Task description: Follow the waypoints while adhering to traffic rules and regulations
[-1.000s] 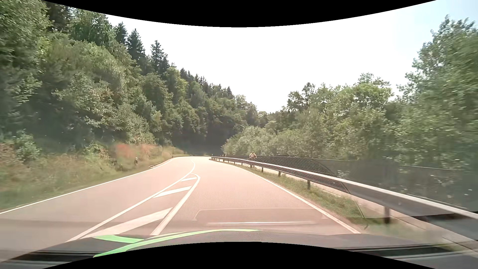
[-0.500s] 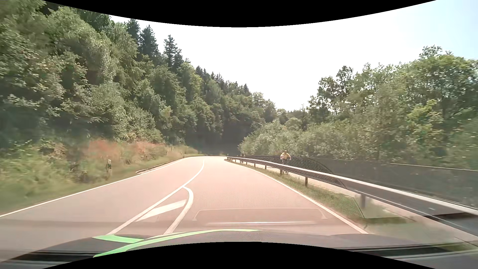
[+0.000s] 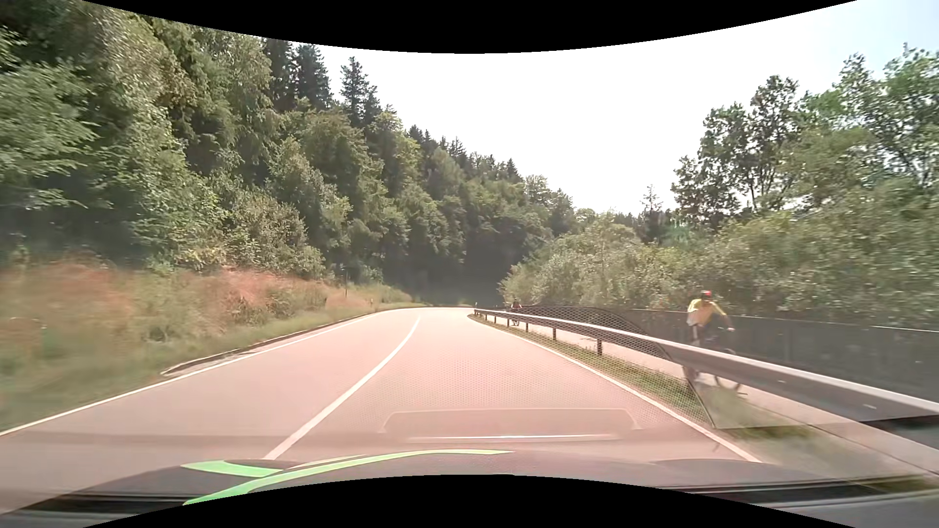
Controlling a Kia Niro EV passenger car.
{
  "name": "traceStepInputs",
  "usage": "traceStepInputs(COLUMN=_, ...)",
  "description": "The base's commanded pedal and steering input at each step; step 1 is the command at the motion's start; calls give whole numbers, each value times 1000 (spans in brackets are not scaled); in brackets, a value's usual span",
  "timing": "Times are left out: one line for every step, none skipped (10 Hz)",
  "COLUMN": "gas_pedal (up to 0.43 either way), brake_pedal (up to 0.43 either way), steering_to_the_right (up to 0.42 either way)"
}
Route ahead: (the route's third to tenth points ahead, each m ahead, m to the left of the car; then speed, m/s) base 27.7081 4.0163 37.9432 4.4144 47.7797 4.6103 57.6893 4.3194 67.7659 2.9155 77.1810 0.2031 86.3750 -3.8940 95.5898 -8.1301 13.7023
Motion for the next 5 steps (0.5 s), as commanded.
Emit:
traceStepInputs(gas_pedal=47, brake_pedal=0, steering_to_the_right=-37)
traceStepInputs(gas_pedal=47, brake_pedal=0, steering_to_the_right=-35)
traceStepInputs(gas_pedal=39, brake_pedal=0, steering_to_the_right=-33)
traceStepInputs(gas_pedal=28, brake_pedal=0, steering_to_the_right=-30)
traceStepInputs(gas_pedal=20, brake_pedal=0, steering_to_the_right=-26)
